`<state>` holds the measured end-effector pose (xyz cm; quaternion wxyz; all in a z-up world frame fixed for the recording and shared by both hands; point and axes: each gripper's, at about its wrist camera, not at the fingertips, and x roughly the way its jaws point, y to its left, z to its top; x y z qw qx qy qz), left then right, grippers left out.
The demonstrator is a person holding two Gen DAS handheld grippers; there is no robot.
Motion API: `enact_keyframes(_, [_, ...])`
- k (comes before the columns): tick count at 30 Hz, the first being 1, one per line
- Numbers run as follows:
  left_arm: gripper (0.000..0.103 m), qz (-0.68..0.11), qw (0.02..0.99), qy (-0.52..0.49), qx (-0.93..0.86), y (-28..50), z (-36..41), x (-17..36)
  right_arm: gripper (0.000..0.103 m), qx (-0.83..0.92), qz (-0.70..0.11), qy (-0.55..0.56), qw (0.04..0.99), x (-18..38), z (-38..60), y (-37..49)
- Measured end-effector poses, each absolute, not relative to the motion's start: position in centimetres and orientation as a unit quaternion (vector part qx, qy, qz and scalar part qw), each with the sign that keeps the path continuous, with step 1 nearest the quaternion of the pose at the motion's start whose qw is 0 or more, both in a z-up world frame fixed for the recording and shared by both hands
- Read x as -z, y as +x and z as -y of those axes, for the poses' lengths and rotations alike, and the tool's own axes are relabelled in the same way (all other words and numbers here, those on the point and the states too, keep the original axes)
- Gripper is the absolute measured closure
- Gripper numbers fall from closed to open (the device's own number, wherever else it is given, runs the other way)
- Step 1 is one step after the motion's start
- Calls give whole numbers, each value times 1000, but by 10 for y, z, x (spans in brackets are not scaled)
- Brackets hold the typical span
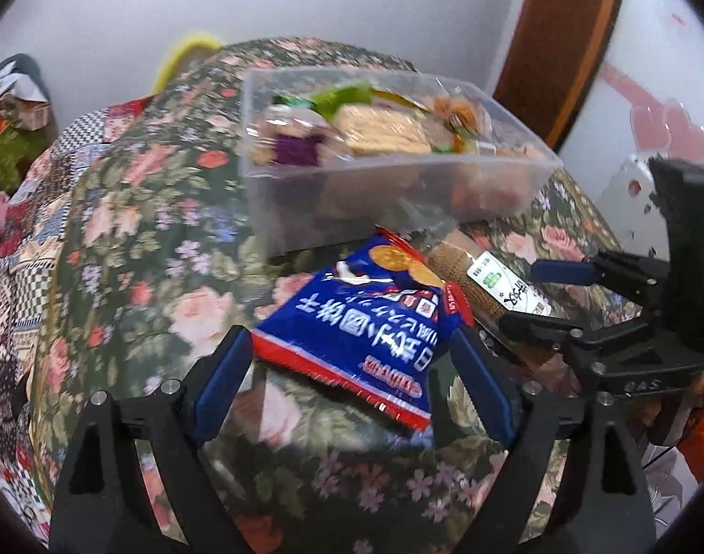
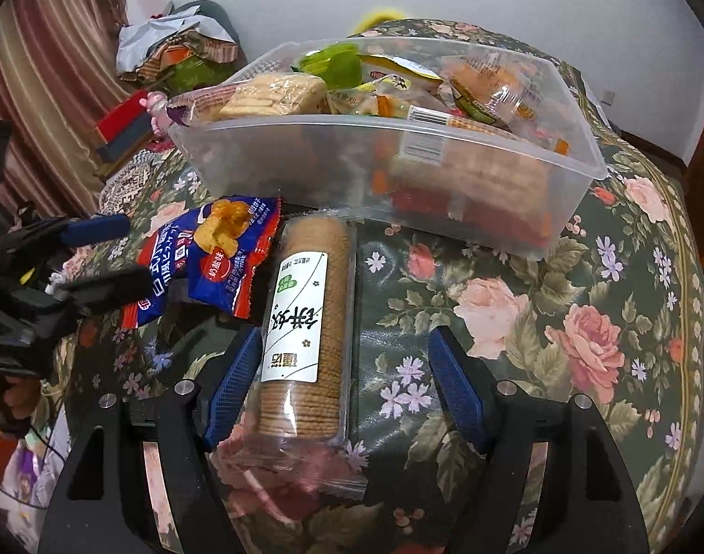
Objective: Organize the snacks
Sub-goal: 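Grasp the tall cracker roll with the right tool while the left grasps the blue rice-cracker bag, then lower the cracker roll and blue bag into the clear box and open both tools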
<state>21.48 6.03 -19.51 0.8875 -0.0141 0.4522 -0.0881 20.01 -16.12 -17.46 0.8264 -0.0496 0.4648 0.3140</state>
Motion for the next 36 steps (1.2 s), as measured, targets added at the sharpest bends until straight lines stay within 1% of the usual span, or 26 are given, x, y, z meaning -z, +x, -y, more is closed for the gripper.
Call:
enact_keyframes(1, [15, -457, 886, -8, 83, 221, -57, 198, 32, -315, -464, -51, 827, 174, 160, 200])
enact_keyframes(3, [9, -461, 883, -4, 84, 228, -54, 203, 32, -318, -460, -55, 827, 175, 157, 201])
enact_keyframes(5, [3, -462, 883, -3, 80, 235, -51, 207, 36, -321, -462, -54, 825, 176, 153, 204])
enact_keyframes(6, [3, -460, 884, 0, 80, 237, -50, 207, 37, -325, -464, -51, 822, 178, 151, 206])
enact_keyframes(7, [3, -460, 884, -4, 84, 240, -50, 208, 45, -332, -469, -45, 817, 180, 150, 208])
enact_keyframes(8, [3, -461, 883, -8, 86, 242, -51, 209, 49, -336, -473, -40, 813, 181, 150, 209])
enact_keyframes(10, [3, -462, 882, -23, 93, 246, -53, 213, 52, -335, -473, -42, 814, 181, 147, 210])
enact_keyframes(12, [3, -465, 880, -32, 96, 248, -53, 217, 59, -334, -471, -53, 815, 182, 144, 209])
enact_keyframes(13, [4, -465, 879, -43, 96, 249, -54, 220, 66, -336, -470, -56, 814, 183, 142, 208])
enact_keyframes(14, [5, -465, 879, -51, 97, 249, -55, 221, 69, -338, -471, -58, 813, 183, 141, 208])
enact_keyframes(15, [8, -463, 879, -56, 97, 248, -56, 222, 69, -337, -470, -60, 814, 183, 142, 207])
enact_keyframes(17, [26, -459, 880, -65, 104, 243, -57, 220, 69, -337, -468, -56, 815, 183, 143, 205])
enact_keyframes(19, [31, -456, 881, -71, 105, 236, -57, 219, 69, -334, -466, -54, 818, 182, 147, 203])
enact_keyframes(20, [36, -454, 882, -69, 106, 231, -56, 218, 69, -330, -463, -53, 821, 181, 150, 200])
enact_keyframes(24, [38, -443, 892, -43, 84, 212, -47, 213, 69, -326, -457, -48, 826, 176, 159, 194])
enact_keyframes(27, [41, -441, 893, -45, 79, 202, -44, 206, 69, -325, -453, -41, 829, 171, 166, 189])
enact_keyframes(36, [41, -383, 921, -29, 72, 188, -34, 152, 69, -324, -413, -25, 851, 139, 182, 183])
